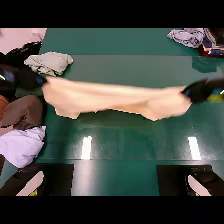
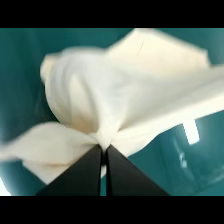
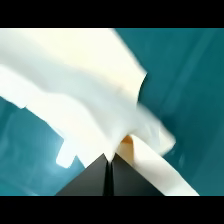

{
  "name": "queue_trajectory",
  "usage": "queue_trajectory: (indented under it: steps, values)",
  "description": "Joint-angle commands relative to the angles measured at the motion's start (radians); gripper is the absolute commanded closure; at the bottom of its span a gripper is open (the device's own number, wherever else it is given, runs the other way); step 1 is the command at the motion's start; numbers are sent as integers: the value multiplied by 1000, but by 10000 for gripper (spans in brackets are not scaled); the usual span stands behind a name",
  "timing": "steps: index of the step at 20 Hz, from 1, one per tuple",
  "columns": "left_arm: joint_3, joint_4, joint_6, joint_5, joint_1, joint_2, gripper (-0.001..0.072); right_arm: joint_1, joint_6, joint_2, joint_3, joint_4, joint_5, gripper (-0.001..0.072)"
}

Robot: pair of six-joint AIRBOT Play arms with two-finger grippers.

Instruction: Fold the shirts.

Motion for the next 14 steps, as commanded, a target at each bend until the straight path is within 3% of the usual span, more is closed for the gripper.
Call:
queue_trajectory:
  steps: [1,2,3,7,9,14]
  values:
    - [-253,55,7,-2,0,1,684,82,54,81,-255,5,17,490]
    - [-291,55,6,13,0,1,684,93,58,85,-281,6,16,245]
    - [-320,55,7,21,0,1,684,100,63,84,-289,6,19,165]
    - [-338,57,8,20,0,1,661,98,62,-11,-199,5,17,157]
    - [-333,60,10,29,0,1,55,98,31,-106,-126,4,13,157]
    - [-216,143,-15,161,0,1,64,74,-68,-403,101,6,-51,158]
